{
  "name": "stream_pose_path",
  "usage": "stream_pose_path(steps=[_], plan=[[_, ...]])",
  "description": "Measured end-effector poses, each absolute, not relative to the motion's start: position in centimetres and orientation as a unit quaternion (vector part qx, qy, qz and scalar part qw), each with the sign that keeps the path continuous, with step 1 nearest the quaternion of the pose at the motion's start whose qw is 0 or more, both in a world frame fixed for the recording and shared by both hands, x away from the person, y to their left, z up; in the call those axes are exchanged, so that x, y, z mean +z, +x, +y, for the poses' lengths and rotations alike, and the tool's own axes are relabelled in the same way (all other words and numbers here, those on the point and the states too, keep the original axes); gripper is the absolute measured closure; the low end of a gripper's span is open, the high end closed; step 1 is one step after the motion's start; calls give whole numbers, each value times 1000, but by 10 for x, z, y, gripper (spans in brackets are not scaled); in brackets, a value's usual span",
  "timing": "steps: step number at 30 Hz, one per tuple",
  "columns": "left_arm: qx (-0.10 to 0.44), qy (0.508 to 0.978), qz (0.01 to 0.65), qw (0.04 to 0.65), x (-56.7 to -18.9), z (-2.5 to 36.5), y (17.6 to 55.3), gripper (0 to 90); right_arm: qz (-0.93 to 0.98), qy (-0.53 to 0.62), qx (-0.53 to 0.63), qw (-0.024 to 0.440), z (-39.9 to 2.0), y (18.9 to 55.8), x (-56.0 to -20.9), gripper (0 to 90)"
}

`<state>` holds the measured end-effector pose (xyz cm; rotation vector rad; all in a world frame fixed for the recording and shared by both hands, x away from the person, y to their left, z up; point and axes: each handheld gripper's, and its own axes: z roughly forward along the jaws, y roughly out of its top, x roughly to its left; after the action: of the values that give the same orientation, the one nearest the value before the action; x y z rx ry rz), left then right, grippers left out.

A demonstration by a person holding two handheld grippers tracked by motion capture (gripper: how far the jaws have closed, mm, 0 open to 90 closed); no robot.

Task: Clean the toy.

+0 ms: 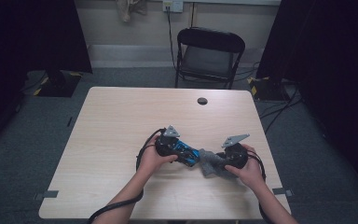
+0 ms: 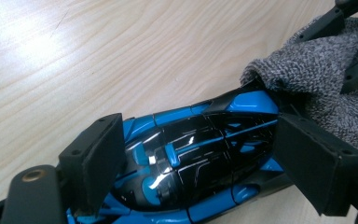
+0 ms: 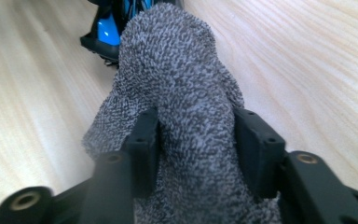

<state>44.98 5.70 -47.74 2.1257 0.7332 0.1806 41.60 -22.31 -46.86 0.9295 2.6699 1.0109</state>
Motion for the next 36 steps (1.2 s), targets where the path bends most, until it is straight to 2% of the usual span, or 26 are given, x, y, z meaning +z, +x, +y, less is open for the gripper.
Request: stream_pose_path(steps=[3, 6, 14, 20, 36], plan=[[73, 851, 290, 432, -477, 53, 450, 169, 888, 306, 337, 66, -224, 416, -470, 675], [82, 857, 282, 423, -478, 51, 450, 157, 891, 299, 335, 65, -226, 415, -467, 720], [87, 855, 287, 424, -481, 50, 451, 150, 905, 248, 343, 27, -226, 402, -454, 735], [89, 857, 285, 421, -482, 47, 451, 151, 918, 227, 326, 6, -210, 399, -467, 734], [97, 851, 281, 433, -485, 49, 451, 155, 902, 280, 328, 22, -197, 424, -469, 736]])
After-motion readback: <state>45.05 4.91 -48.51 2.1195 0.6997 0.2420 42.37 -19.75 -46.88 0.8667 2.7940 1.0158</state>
